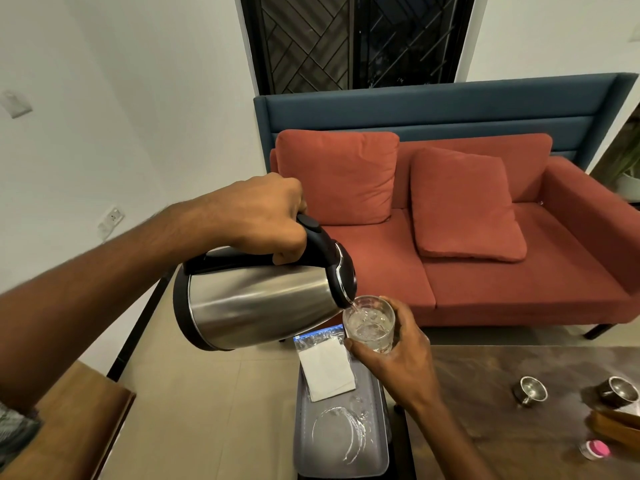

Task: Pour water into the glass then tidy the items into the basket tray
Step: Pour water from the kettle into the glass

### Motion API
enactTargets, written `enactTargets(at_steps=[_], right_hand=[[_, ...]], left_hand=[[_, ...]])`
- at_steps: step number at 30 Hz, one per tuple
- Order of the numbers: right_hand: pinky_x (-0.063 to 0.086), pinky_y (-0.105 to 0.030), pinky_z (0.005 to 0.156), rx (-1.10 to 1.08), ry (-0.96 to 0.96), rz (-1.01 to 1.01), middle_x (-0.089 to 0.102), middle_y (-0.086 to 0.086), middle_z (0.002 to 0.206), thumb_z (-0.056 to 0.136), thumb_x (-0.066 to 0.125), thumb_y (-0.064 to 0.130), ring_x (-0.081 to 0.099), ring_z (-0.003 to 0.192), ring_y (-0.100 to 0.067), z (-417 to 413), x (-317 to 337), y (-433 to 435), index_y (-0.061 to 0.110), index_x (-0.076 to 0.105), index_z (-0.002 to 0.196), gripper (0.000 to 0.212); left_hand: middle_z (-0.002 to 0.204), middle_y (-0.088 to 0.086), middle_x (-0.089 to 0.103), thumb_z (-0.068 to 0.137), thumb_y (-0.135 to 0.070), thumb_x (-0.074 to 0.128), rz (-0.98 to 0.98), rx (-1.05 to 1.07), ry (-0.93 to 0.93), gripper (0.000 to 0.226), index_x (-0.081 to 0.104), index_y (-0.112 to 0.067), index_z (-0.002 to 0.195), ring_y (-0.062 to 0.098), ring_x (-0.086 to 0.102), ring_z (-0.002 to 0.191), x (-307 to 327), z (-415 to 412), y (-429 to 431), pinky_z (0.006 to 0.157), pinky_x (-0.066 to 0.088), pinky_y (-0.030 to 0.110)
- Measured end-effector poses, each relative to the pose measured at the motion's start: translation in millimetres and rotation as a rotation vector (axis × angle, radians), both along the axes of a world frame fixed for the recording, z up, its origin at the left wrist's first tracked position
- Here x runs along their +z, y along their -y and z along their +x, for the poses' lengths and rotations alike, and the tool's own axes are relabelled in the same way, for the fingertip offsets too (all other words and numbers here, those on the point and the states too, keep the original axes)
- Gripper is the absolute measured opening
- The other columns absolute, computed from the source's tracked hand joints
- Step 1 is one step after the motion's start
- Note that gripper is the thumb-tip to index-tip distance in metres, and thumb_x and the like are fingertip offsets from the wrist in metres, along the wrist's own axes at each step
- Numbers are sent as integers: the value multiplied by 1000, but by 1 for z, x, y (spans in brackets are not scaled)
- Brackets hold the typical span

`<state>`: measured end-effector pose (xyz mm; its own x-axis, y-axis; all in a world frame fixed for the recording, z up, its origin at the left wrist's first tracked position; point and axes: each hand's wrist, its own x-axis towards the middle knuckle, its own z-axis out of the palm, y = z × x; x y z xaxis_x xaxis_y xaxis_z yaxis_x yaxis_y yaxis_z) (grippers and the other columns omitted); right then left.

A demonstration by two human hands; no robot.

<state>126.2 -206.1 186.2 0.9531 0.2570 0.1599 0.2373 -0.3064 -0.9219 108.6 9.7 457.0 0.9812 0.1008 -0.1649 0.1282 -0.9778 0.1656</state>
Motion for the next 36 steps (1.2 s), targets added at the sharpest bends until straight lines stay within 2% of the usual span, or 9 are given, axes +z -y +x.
enactTargets(at_steps=[19, 36], right_hand=[[62, -39, 91, -7, -5, 1, 70, 19, 120, 63, 97, 50, 69, 110, -4, -1, -1, -1, 43, 55, 131, 80], [63, -36, 89, 8, -7, -5, 70, 17, 120, 63, 98, 49, 69, 110, -4, -1, -1, -1, 42, 55, 131, 81]], left_hand=[[51, -2, 51, 54, -10, 78, -5, 6, -10, 19, 72, -5, 72, 18, 47, 51, 0, 0, 0, 45, 31, 26], [45, -4, 46, 52, -9, 77, -18, 6, 7, 17, 66, -6, 64, 19, 43, 49, -2, 0, -5, 44, 29, 25]])
